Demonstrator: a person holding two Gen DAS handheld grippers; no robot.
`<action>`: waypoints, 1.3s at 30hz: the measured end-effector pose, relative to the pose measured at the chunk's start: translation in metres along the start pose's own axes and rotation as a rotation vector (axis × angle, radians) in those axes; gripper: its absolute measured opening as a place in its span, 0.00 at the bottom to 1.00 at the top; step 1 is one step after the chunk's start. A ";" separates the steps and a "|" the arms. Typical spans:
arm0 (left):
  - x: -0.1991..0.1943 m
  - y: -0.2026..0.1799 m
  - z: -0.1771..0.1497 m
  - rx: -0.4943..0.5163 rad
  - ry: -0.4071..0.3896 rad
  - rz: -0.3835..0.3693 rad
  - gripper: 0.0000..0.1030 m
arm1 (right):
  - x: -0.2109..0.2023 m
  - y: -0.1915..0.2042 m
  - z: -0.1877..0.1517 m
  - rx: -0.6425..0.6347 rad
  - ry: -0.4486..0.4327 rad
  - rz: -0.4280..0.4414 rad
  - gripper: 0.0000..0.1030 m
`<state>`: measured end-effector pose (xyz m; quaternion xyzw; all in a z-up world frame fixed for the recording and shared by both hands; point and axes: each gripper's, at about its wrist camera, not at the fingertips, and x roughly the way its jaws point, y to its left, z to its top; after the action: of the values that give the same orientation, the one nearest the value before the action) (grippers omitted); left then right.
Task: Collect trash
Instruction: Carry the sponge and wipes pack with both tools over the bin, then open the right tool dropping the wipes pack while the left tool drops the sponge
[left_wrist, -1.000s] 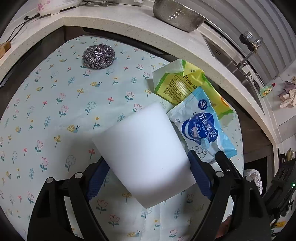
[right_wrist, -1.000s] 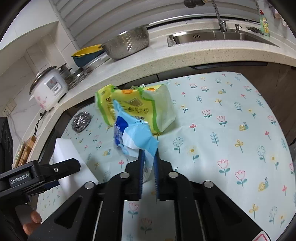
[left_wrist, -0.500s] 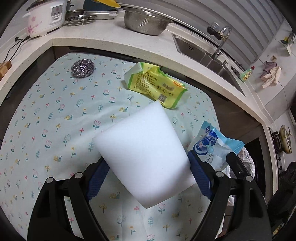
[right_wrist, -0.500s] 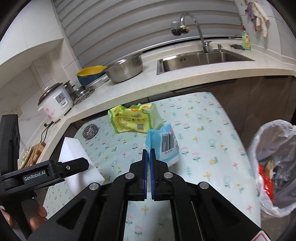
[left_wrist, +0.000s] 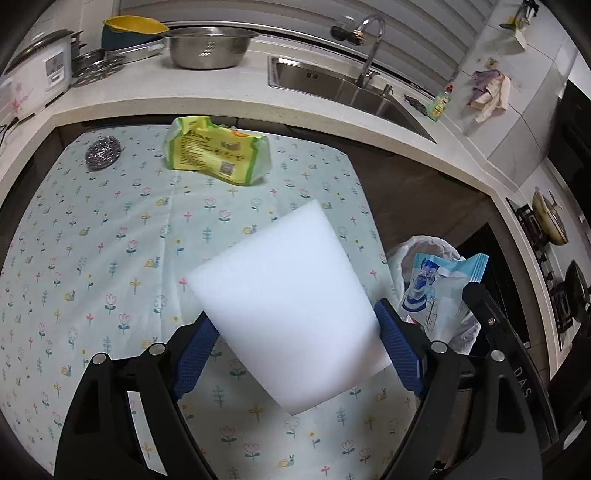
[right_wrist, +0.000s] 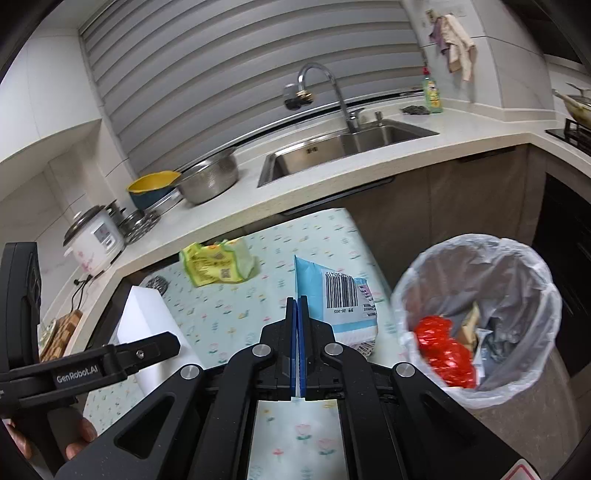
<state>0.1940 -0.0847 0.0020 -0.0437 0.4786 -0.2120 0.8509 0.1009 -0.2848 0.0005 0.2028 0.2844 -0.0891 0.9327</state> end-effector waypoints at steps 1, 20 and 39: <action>0.001 -0.008 -0.002 0.013 0.002 -0.006 0.78 | -0.004 -0.008 0.002 0.009 -0.007 -0.011 0.01; 0.033 -0.078 -0.017 0.132 0.054 -0.027 0.78 | -0.008 -0.103 0.007 0.123 -0.029 -0.167 0.14; 0.085 -0.195 -0.038 0.488 0.109 -0.144 0.79 | -0.052 -0.150 -0.004 0.186 -0.064 -0.281 0.35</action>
<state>0.1387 -0.2906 -0.0322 0.1406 0.4540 -0.3832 0.7920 0.0141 -0.4153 -0.0224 0.2433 0.2708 -0.2509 0.8969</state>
